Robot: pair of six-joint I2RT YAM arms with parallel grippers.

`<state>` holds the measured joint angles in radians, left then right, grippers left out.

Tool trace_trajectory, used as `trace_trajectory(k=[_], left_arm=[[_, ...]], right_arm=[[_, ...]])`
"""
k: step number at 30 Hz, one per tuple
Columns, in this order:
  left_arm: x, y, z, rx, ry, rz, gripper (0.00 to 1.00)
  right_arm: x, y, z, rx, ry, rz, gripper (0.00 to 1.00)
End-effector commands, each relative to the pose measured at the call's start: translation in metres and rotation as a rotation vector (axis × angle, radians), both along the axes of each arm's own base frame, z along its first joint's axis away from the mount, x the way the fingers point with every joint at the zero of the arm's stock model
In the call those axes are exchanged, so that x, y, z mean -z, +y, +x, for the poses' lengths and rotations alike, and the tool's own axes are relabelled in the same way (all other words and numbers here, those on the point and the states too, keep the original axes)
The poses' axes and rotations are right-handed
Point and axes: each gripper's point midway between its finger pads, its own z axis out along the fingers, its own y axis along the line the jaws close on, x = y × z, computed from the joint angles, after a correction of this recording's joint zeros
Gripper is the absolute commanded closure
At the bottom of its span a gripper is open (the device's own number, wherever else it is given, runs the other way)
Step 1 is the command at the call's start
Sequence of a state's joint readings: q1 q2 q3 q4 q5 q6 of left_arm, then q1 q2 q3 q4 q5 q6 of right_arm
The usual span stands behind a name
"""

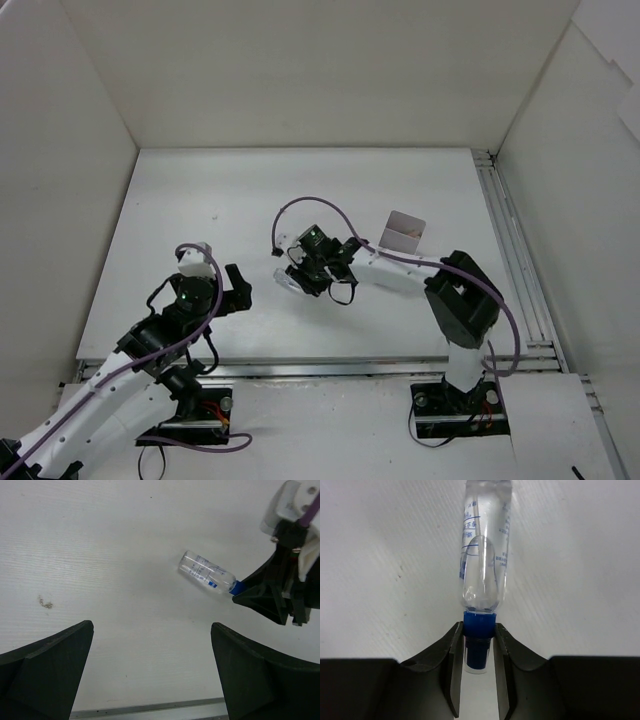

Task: Sort the stationery into containers
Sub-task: Pick up the stationery from the center of the board, then place the stationery in the storage box.

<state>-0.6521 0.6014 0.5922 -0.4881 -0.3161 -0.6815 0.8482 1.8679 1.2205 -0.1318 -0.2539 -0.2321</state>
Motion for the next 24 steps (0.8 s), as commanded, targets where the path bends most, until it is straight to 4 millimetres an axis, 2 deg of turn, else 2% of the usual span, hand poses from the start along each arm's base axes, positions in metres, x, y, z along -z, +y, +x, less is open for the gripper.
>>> trace_trajectory(k=[1, 3, 4, 6, 8, 10, 12, 14, 15, 16, 20, 24], left_arm=[[-0.022, -0.004, 0.011, -0.002, -0.075, -0.033, 0.0], [-0.022, -0.005, 0.012, 0.0, -0.081, -0.034, 0.0], [-0.023, -0.006, 0.013, 0.002, -0.085, -0.036, 0.0], [-0.022, -0.009, 0.014, 0.014, -0.086, -0.041, 0.0], [-0.022, -0.013, 0.014, 0.03, -0.088, -0.054, 0.0], [-0.019, -0.015, 0.014, 0.041, -0.084, -0.055, 0.0], [-0.016, -0.018, 0.015, 0.049, -0.08, -0.054, 0.0], [-0.017, -0.019, 0.016, 0.055, -0.078, -0.055, 0.0], [-0.018, -0.02, 0.016, 0.056, -0.08, -0.057, 0.0], [-0.017, -0.021, 0.016, 0.06, -0.08, -0.056, 0.0], [-0.021, -0.029, 0.02, 0.09, -0.096, -0.071, 0.0], [-0.019, -0.035, 0.026, 0.108, -0.09, -0.069, 0.0]], right_arm=[[-0.087, 0.003, 0.004, 0.146, -0.177, 0.127, 1.0], [-0.096, -0.01, -0.002, 0.212, -0.191, 0.131, 1.0], [-0.112, -0.023, -0.005, 0.24, -0.207, 0.146, 1.0], [-0.118, -0.039, -0.019, 0.304, -0.143, 0.136, 1.0], [-0.134, -0.054, -0.021, 0.377, -0.089, 0.172, 1.0], [-0.14, -0.069, -0.029, 0.409, -0.055, 0.171, 1.0], [-0.139, -0.087, -0.036, 0.457, -0.037, 0.125, 1.0], [-0.145, -0.11, -0.034, 0.543, -0.061, 0.092, 1.0], [-0.142, -0.123, -0.042, 0.573, -0.04, 0.046, 1.0], [-0.148, -0.134, -0.042, 0.609, -0.047, 0.043, 1.0], [-0.156, -0.169, -0.055, 0.743, -0.007, 0.008, 1.0], [-0.154, -0.202, -0.072, 0.822, 0.032, -0.101, 1.0]])
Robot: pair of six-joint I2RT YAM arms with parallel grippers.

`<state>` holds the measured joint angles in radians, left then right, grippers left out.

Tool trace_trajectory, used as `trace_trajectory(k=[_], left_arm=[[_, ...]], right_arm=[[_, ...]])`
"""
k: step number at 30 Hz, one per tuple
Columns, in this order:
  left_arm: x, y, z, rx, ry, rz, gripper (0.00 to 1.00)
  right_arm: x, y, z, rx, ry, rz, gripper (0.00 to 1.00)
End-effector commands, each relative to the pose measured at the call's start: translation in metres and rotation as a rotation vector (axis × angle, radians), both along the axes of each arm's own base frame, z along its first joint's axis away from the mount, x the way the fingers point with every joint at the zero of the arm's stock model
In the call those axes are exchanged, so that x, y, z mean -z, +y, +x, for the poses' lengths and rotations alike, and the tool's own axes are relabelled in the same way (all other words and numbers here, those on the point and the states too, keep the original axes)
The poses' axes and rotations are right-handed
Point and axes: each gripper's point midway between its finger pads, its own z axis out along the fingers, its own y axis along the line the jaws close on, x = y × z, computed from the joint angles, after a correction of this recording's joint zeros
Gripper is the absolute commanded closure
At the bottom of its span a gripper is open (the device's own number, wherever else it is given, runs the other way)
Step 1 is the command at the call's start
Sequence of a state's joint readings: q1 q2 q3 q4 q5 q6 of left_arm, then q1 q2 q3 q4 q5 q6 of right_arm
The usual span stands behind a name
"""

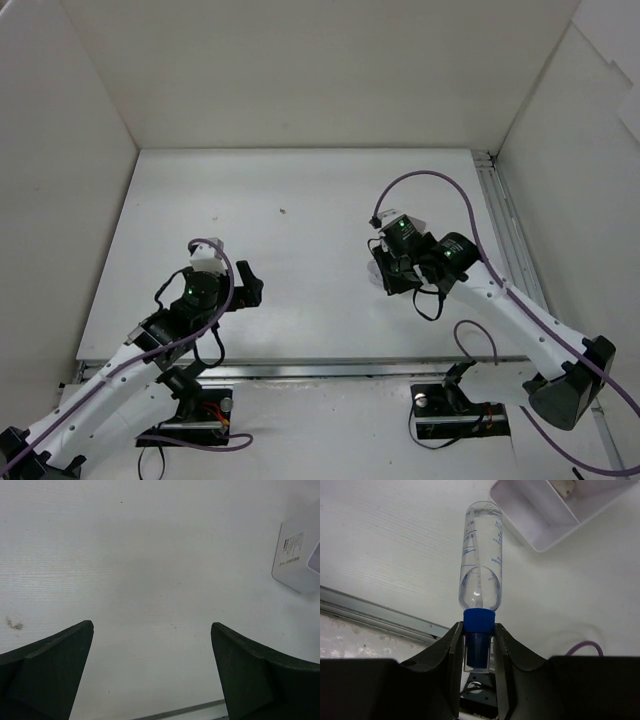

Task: Sort the stationery into containers
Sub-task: Place the stationery in the storage box.

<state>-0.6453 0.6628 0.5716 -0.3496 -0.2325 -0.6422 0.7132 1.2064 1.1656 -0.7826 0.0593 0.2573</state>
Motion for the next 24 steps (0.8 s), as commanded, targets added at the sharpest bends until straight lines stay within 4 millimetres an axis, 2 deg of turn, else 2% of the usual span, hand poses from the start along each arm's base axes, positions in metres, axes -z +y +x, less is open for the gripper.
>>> trace_trajectory(k=[1, 4, 8, 15, 20, 24], left_arm=[[-0.016, -0.013, 0.014, 0.029, -0.057, -0.035, 0.0], [-0.012, -0.016, 0.016, 0.038, -0.051, -0.03, 0.0], [-0.01, -0.015, 0.016, 0.037, -0.047, -0.022, 0.0], [-0.008, -0.016, 0.017, 0.042, -0.05, -0.015, 0.0], [-0.007, -0.013, 0.017, 0.039, -0.045, -0.007, 0.0], [-0.005, -0.011, 0.017, 0.034, -0.04, -0.006, 0.0]], right_arm=[[-0.016, -0.031, -0.013, 0.112, 0.023, -0.058, 1.0], [-0.018, -0.041, -0.012, 0.134, 0.036, -0.074, 1.0], [-0.01, -0.049, -0.009, 0.138, 0.083, -0.106, 1.0], [0.001, -0.058, 0.017, 0.181, 0.11, -0.11, 1.0], [0.011, -0.052, 0.026, 0.156, 0.151, -0.083, 1.0], [0.022, -0.041, 0.024, 0.107, 0.219, -0.04, 1.0]])
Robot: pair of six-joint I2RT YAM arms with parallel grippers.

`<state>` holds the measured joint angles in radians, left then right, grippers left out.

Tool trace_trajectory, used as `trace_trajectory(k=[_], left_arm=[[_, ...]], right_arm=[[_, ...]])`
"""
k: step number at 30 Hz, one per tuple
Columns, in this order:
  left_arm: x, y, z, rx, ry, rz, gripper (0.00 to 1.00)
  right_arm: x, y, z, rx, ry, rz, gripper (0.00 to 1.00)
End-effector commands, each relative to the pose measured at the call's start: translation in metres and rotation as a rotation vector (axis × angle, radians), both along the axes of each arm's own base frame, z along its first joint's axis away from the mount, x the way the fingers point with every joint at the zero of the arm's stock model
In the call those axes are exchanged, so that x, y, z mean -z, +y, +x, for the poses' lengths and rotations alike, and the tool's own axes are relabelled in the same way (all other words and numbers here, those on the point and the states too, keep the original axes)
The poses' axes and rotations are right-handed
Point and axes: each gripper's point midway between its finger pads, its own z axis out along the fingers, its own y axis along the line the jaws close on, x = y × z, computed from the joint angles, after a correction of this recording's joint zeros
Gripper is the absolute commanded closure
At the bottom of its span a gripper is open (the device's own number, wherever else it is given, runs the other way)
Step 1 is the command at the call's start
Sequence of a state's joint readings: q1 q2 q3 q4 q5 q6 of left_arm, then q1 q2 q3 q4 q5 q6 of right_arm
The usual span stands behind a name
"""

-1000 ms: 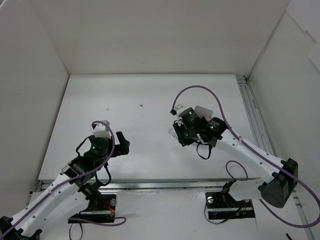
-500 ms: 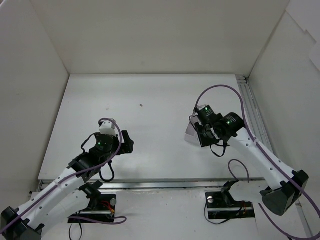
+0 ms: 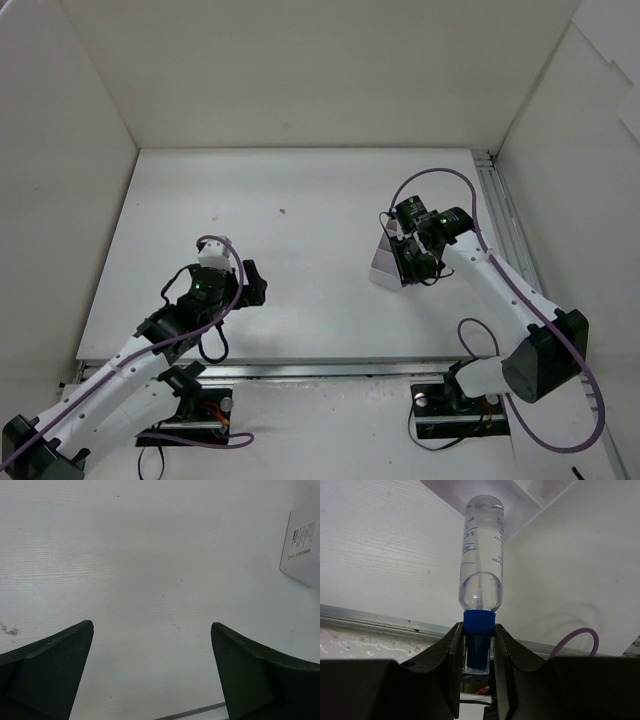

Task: Sort the stationery into containers
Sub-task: Place the stationery in the storage box, then reset both arms

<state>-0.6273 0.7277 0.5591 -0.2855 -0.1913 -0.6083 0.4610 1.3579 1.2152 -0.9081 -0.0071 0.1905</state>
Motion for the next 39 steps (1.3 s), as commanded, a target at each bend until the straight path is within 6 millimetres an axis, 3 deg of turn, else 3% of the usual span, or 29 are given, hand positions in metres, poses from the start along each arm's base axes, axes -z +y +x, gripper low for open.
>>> trace_trajectory(k=[1, 8, 14, 21, 23, 25, 28, 29, 30, 34, 36, 39], left_arm=[[-0.015, -0.004, 0.01, 0.001, -0.056, -0.026, 0.0], [-0.012, 0.001, 0.009, -0.016, -0.051, -0.031, 0.0], [-0.016, 0.003, 0.006, -0.018, -0.059, -0.036, 0.0], [-0.018, 0.005, 0.005, -0.025, -0.064, -0.043, 0.0], [-0.019, 0.006, 0.005, -0.026, -0.066, -0.042, 0.0], [-0.022, 0.005, 0.005, -0.019, -0.067, -0.043, 0.0], [-0.025, 0.004, 0.005, -0.015, -0.068, -0.046, 0.0], [-0.026, 0.004, 0.005, -0.015, -0.071, -0.048, 0.0], [-0.029, 0.004, 0.005, -0.013, -0.073, -0.05, 0.0], [-0.039, 0.007, 0.004, -0.028, -0.085, -0.056, 0.0], [-0.046, 0.012, 0.004, -0.051, -0.097, -0.051, 0.0], [-0.057, 0.021, 0.004, -0.095, -0.102, -0.043, 0.0]], right_arm=[[-0.006, 0.014, 0.008, -0.054, 0.004, 0.064, 1.0], [0.0, 0.005, 0.031, 0.009, 0.011, 0.009, 1.0], [-0.007, 0.007, 0.055, 0.024, -0.018, 0.002, 0.98], [-0.01, 0.008, 0.062, 0.025, -0.034, 0.001, 0.62], [-0.015, 0.009, 0.063, 0.022, -0.046, 0.006, 0.62], [-0.019, 0.009, 0.065, 0.018, -0.06, 0.008, 0.46], [-0.03, 0.005, 0.071, 0.033, -0.113, -0.014, 0.3], [-0.039, 0.004, 0.073, 0.041, -0.147, -0.005, 0.13], [-0.044, 0.005, 0.073, 0.039, -0.165, 0.006, 0.02], [-0.09, 0.002, 0.075, 0.081, -0.366, 0.078, 0.02], [-0.096, -0.012, 0.077, 0.174, -0.45, 0.064, 0.02], [-0.108, -0.053, 0.064, 0.385, -0.597, -0.011, 0.02]])
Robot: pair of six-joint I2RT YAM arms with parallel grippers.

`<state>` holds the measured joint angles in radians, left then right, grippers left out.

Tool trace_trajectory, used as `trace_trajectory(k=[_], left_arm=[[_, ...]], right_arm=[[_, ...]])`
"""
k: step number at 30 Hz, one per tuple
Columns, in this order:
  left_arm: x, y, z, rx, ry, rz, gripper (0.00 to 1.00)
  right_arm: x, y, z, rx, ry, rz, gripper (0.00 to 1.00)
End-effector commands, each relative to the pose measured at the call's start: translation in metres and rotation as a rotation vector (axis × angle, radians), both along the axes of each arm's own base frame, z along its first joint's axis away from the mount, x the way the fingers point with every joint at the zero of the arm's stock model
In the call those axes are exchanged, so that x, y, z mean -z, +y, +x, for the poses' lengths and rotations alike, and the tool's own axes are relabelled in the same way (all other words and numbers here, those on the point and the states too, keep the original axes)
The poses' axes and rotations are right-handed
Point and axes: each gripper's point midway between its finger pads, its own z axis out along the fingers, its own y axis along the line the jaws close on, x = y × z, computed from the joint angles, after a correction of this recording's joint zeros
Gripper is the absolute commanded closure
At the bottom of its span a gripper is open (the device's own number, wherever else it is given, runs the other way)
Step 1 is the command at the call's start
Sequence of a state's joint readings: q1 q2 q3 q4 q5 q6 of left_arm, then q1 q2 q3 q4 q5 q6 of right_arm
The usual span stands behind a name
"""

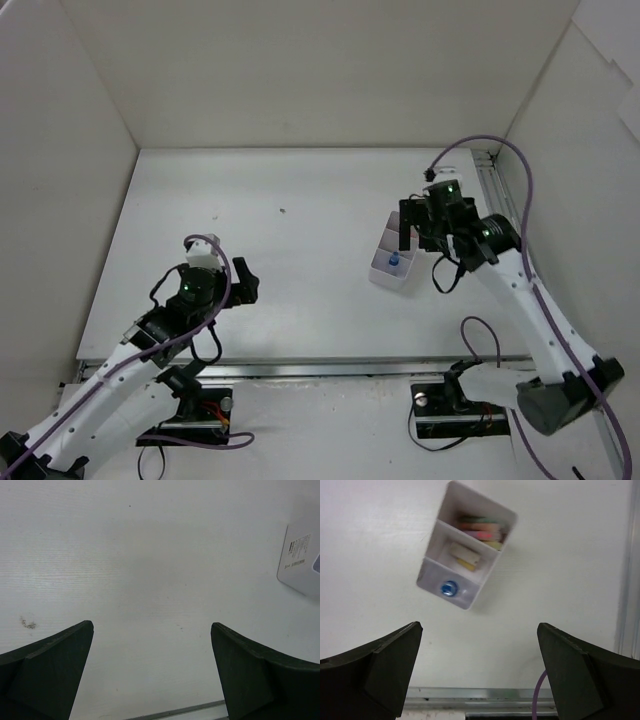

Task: Sort the stationery into containers
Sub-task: Reset both arms

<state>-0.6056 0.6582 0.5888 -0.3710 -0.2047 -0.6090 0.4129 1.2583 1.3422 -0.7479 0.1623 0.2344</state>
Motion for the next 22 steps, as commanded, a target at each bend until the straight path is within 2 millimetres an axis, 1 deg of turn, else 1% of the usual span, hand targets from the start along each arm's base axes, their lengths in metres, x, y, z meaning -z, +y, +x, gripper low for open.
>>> trace_trajectory(k=[1, 3, 4, 6, 7, 8, 10, 12, 13, 14, 17, 22], left_arm=[[-0.046, 0.009, 0.01, -0.078, -0.081, -0.038, 0.0], [-0.054, 0.016, 0.009, -0.119, -0.077, -0.04, 0.0], [-0.056, 0.019, 0.008, -0.132, -0.074, -0.038, 0.0], [-0.064, 0.024, 0.006, -0.155, -0.071, -0.03, 0.0], [-0.067, 0.027, 0.006, -0.167, -0.072, -0.026, 0.0], [-0.072, 0.032, 0.004, -0.184, -0.078, -0.021, 0.0], [-0.077, 0.037, 0.003, -0.206, -0.087, -0.021, 0.0], [-0.085, 0.045, -0.001, -0.232, -0.11, -0.023, 0.0], [-0.092, 0.048, -0.002, -0.244, -0.126, -0.026, 0.0], [-0.095, 0.056, -0.004, -0.27, -0.138, -0.019, 0.0], [-0.103, 0.066, -0.01, -0.304, -0.159, -0.026, 0.0], [-0.102, 0.072, -0.015, -0.326, -0.165, -0.037, 0.0]], right_arm=[[-0.029, -0.06, -0.011, 0.349, -0.238, -0.051, 0.02], [-0.032, -0.079, -0.024, 0.441, -0.298, -0.06, 0.02], [-0.034, -0.094, -0.039, 0.516, -0.354, -0.054, 0.02], [-0.033, -0.108, -0.053, 0.587, -0.405, -0.041, 0.02], [-0.032, -0.119, -0.065, 0.64, -0.45, -0.019, 0.02], [-0.029, -0.122, -0.07, 0.653, -0.463, -0.013, 0.02], [-0.028, -0.131, -0.081, 0.672, -0.495, -0.007, 0.02], [-0.029, -0.135, -0.086, 0.678, -0.512, -0.008, 0.02], [-0.03, -0.134, -0.086, 0.674, -0.517, 0.002, 0.02], [-0.029, -0.133, -0.087, 0.668, -0.514, 0.009, 0.02], [-0.029, -0.131, -0.086, 0.664, -0.512, 0.009, 0.02], [-0.029, -0.136, -0.086, 0.703, -0.526, 0.006, 0.02]])
